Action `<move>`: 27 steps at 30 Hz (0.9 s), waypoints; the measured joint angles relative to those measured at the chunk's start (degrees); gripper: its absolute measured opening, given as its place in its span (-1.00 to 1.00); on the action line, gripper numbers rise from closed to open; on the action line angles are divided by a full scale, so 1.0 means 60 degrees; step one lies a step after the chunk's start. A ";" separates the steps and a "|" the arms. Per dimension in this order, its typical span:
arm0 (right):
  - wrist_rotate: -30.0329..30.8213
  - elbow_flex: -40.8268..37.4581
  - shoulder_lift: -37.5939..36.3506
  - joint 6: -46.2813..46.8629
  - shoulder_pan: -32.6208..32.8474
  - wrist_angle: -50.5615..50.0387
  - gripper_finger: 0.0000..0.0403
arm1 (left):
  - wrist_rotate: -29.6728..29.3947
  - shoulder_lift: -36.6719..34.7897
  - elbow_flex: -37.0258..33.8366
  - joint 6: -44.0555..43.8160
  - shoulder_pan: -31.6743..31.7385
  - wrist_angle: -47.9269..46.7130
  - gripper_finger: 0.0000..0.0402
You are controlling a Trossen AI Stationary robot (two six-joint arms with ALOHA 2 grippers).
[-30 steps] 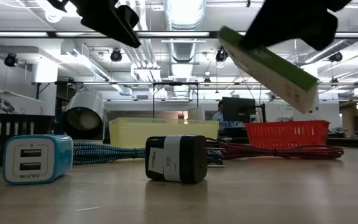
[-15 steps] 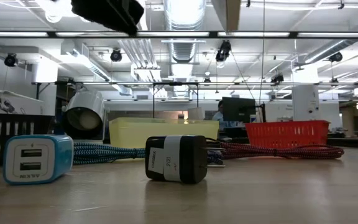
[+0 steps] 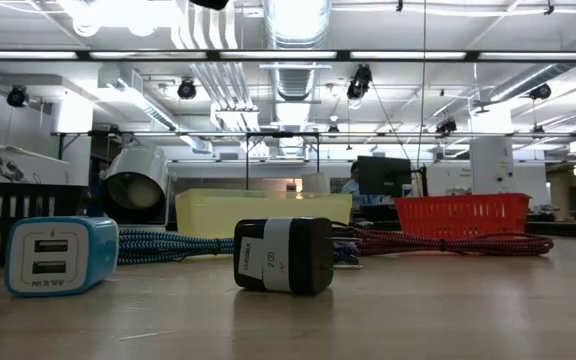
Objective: Pick and place items into bin
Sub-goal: Put the card reader box into the black bin
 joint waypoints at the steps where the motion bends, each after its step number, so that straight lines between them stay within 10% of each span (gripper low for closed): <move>1: -0.0373 -0.0084 0.0000 -0.0244 -0.0028 0.0150 -0.96 | 0.0076 -0.0002 0.0000 0.0129 0.0000 0.0016 -0.55; 19: -0.4054 -0.1422 -0.0576 -0.1727 -0.1832 0.0144 -0.96 | -0.1125 0.0822 0.0173 0.1594 0.0098 0.1548 -0.54; 27: -0.4887 -0.1430 -0.0630 -0.1447 -0.2263 -0.0246 -0.96 | -0.1851 0.1258 0.0397 0.1578 0.0146 0.1559 -0.10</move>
